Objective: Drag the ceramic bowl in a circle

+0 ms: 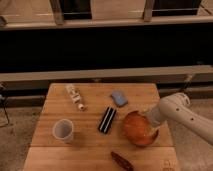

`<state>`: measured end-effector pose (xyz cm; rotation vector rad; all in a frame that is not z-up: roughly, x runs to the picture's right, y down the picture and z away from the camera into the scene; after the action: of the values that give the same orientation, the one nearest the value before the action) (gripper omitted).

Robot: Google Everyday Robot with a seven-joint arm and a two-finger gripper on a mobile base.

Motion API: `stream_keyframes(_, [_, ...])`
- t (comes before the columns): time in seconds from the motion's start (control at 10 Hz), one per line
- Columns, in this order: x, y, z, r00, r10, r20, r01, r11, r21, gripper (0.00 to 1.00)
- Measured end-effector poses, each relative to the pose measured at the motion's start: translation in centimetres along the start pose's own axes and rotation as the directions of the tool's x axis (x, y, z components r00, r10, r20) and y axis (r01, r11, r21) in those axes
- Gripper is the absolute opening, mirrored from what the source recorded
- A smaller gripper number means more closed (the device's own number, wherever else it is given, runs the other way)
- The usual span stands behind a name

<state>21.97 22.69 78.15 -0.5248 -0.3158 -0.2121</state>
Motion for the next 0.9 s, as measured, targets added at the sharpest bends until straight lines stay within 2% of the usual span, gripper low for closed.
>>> stream_keyframes(0.2, [0.0, -1.4, 0.2, 1.000, -0.015, 0.003, 0.015, 1.000, -0.006, 0.80])
stream_keyframes(0.5, [-0.2, -3.1, 0.9, 0.999, -0.042, -0.007, 0.042, 0.998, -0.040, 0.80])
stream_keyframes(0.8, [0.0, -3.9, 2.2, 0.996, -0.076, -0.042, 0.071, 0.992, -0.105, 0.80])
stream_keyframes(0.9, [-0.1, -4.2, 2.8, 0.994, -0.095, -0.059, 0.086, 0.987, -0.137, 0.80])
